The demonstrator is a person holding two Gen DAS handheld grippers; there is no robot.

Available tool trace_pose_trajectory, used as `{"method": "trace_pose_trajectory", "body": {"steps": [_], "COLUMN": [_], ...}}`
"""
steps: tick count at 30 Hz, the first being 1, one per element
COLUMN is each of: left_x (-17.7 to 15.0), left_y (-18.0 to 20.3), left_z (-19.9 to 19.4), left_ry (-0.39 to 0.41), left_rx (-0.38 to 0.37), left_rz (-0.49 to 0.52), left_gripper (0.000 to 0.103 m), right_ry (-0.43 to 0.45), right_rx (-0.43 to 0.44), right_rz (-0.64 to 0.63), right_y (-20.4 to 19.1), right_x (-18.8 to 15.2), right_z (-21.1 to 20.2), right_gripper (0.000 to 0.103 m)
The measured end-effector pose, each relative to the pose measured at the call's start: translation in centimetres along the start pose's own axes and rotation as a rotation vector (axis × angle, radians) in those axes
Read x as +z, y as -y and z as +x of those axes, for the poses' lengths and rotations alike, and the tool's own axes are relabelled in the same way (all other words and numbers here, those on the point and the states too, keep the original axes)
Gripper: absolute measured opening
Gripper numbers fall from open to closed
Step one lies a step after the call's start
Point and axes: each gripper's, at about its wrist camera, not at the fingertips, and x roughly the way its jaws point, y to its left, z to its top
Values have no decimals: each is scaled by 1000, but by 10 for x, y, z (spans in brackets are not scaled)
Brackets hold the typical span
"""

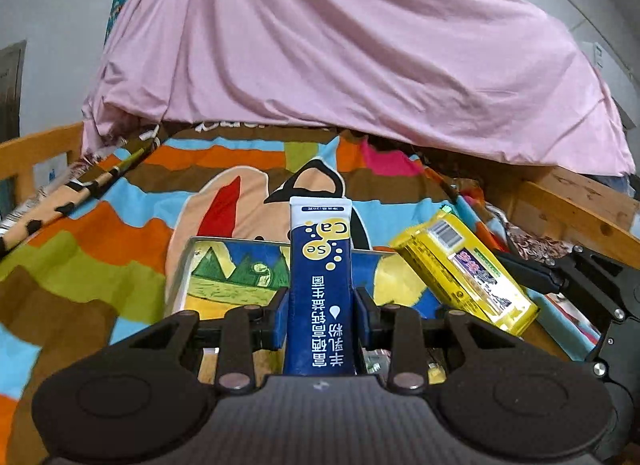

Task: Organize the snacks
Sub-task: 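Carry the stick pack and wafer bar over the tray with both grippers, then release the stick pack and wafer bar into the tray with both grippers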

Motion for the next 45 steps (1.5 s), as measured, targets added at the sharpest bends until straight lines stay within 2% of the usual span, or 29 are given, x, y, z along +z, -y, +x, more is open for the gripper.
{"method": "trace_pose_trajectory", "body": {"steps": [7, 12, 20, 25, 27, 29, 37, 41, 45], "left_x": [1, -6, -20, -25, -24, -20, -5, -1, 1], "left_y": [-25, -49, -73, -77, -77, -78, -76, -74, -70], "left_z": [60, 87, 110, 110, 107, 104, 68, 39, 8], "left_ry": [-65, -106, -185, -218, -219, -220, -137, -67, -9], "left_rx": [15, 50, 104, 104, 105, 108, 152, 171, 198], "left_rz": [-2, -26, -52, -65, -70, -84, -110, -136, -134], "left_gripper": [36, 36, 37, 39, 49, 69, 87, 96, 100], "right_ry": [-69, -127, -252, -309, -320, -320, -219, -179, -125], "right_rx": [23, 36, 82, 97, 98, 92, 79, 83, 73], "right_rz": [46, 51, 85, 101, 105, 119, 200, 218, 231], "right_y": [-4, -18, -28, -33, -33, -31, -7, -2, 3], "right_x": [-3, -13, -29, -36, -36, -33, -9, -1, 11], "right_z": [76, 119, 146, 155, 156, 154, 116, 92, 63], "right_gripper": [53, 53, 53, 53, 54, 58, 90, 93, 98]}}
